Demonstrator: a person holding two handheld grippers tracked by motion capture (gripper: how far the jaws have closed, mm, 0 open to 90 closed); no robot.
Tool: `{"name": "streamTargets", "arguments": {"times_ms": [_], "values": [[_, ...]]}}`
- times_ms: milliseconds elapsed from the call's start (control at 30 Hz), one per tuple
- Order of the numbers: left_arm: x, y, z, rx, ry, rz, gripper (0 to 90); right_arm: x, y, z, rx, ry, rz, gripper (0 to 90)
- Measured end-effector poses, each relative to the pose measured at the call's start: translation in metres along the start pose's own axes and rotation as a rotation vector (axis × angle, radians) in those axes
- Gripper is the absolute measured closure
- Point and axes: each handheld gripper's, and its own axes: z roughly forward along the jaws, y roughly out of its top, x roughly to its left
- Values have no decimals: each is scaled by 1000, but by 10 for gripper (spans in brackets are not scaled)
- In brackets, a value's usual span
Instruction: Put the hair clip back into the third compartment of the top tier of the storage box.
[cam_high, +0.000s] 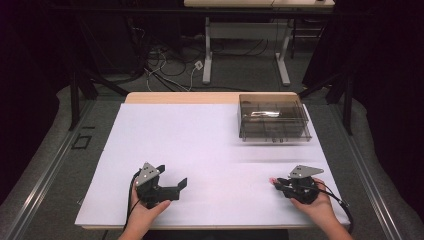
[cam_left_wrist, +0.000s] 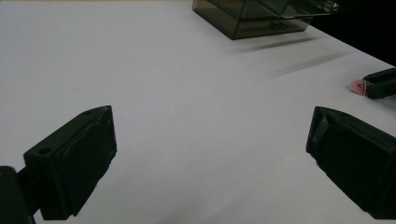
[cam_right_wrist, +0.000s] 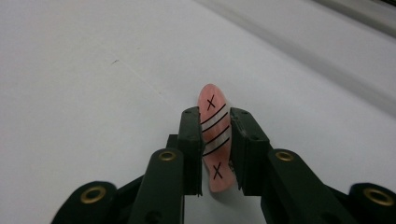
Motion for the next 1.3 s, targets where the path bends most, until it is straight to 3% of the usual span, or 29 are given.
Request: {"name": "streamTargets", "arguments": {"times_ms": [233, 833, 1300], "values": [[0, 0, 1, 4, 1, 7, 18, 0, 1, -1, -13, 25, 7, 842], [0, 0, 1, 3, -1, 7, 17, 1, 2, -2, -13, 36, 13, 851], [0, 0, 1, 3, 1, 9, 18, 0, 3, -7, -48, 31, 23, 852]]}}
